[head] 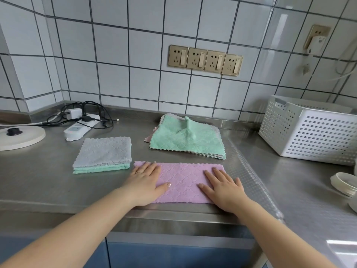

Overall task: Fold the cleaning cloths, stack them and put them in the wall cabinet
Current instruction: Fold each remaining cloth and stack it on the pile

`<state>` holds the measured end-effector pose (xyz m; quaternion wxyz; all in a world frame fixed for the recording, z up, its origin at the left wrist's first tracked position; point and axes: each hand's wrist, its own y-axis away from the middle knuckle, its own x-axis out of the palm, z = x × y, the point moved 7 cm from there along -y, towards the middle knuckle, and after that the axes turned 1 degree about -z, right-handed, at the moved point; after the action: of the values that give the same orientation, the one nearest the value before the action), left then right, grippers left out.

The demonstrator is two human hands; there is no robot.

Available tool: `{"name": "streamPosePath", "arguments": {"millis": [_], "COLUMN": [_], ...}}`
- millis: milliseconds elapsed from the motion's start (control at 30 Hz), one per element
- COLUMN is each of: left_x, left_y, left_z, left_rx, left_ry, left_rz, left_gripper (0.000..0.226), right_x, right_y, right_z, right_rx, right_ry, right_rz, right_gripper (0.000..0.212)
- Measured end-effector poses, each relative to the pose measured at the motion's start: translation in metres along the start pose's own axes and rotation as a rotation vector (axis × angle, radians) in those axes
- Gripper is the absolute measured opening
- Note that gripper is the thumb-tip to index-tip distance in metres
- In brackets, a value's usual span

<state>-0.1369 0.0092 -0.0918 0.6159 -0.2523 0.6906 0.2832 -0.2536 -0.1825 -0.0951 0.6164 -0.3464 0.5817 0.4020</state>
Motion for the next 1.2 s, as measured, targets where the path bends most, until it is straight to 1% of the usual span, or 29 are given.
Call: {"name": "streamPosePath", "arguments": {"millis": [67,100,133,200,267,300,367,433,467,567,633,667,733,800,833,900,933,1000,1067,1133,1200], "left_x": [-0.002,-0.005,-0.009,-0.016,-0.016,-0.014,-0.003,0.006,0.009,0.005,-0.004,-0.012,-0.029,-0.046,-0.052,-0.058,-0.058,-0.061,-0.060,-0.057,-0.050], "left_y": [0.000,0.000,0.002,0.013,0.029,0.035,0.039,0.034,0.029,0.020,0.021,0.024,0.034,0.047,0.052,0.058,0.059,0.062,0.064,0.065,0.067], "left_z": [-0.005,-0.013,-0.026,-0.065,-0.109,-0.128,-0.159,-0.174,-0.177,-0.185,-0.187,-0.186,-0.178,-0.162,-0.153,-0.131,-0.118,-0.098,-0.082,-0.064,-0.043], "left_rx": [0.010,0.045,0.113,0.311,0.487,0.544,0.588,0.562,0.539,0.470,0.450,0.453,0.473,0.457,0.429,0.329,0.281,0.222,0.181,0.156,0.134], "left_ry": [-0.035,-0.048,-0.046,0.031,0.110,0.112,0.074,0.020,-0.006,-0.025,0.011,0.084,0.351,0.593,0.697,0.930,1.036,1.166,1.212,1.247,1.214], "left_rz": [0.002,-0.018,-0.052,-0.099,-0.079,-0.051,0.016,0.049,0.036,-0.070,-0.184,-0.253,-0.403,-0.523,-0.566,-0.597,-0.609,-0.640,-0.623,-0.602,-0.572], "left_gripper": [0.070,0.066,0.061,0.054,0.050,0.049,0.051,0.058,0.062,0.069,0.067,0.062,0.047,0.034,0.028,0.013,0.015,0.024,0.028,0.028,0.028], "right_x": [0.001,0.000,-0.004,-0.016,-0.027,-0.030,-0.032,-0.032,-0.032,-0.035,-0.038,-0.039,-0.042,-0.044,-0.044,-0.044,-0.045,-0.045,-0.046,-0.046,-0.043], "right_y": [0.001,0.000,0.003,0.007,0.014,0.017,0.026,0.034,0.038,0.051,0.055,0.058,0.060,0.059,0.058,0.055,0.053,0.048,0.041,0.033,0.022], "right_z": [-0.013,-0.020,-0.026,-0.041,-0.059,-0.067,-0.084,-0.096,-0.100,-0.105,-0.102,-0.100,-0.093,-0.085,-0.081,-0.070,-0.063,-0.048,-0.032,-0.018,-0.007], "right_rx": [0.030,0.040,0.047,0.077,0.126,0.146,0.186,0.202,0.209,0.200,0.176,0.158,0.102,0.042,0.018,-0.001,-0.009,-0.040,-0.106,-0.118,-0.083], "right_ry": [-0.006,-0.002,0.004,-0.001,-0.054,-0.099,-0.219,-0.304,-0.315,-0.317,-0.409,-0.501,-0.678,-0.785,-0.833,-0.959,-1.031,-1.177,-1.280,-1.312,-1.302], "right_rz": [0.020,0.021,0.002,-0.069,-0.132,-0.160,-0.196,-0.208,-0.205,-0.209,-0.216,-0.210,-0.197,-0.198,-0.201,-0.203,-0.200,-0.181,-0.164,-0.172,-0.179], "right_gripper": [0.065,0.063,0.060,0.052,0.046,0.044,0.042,0.042,0.042,0.042,0.045,0.049,0.061,0.071,0.074,0.077,0.077,0.070,0.049,0.031,0.027]}}
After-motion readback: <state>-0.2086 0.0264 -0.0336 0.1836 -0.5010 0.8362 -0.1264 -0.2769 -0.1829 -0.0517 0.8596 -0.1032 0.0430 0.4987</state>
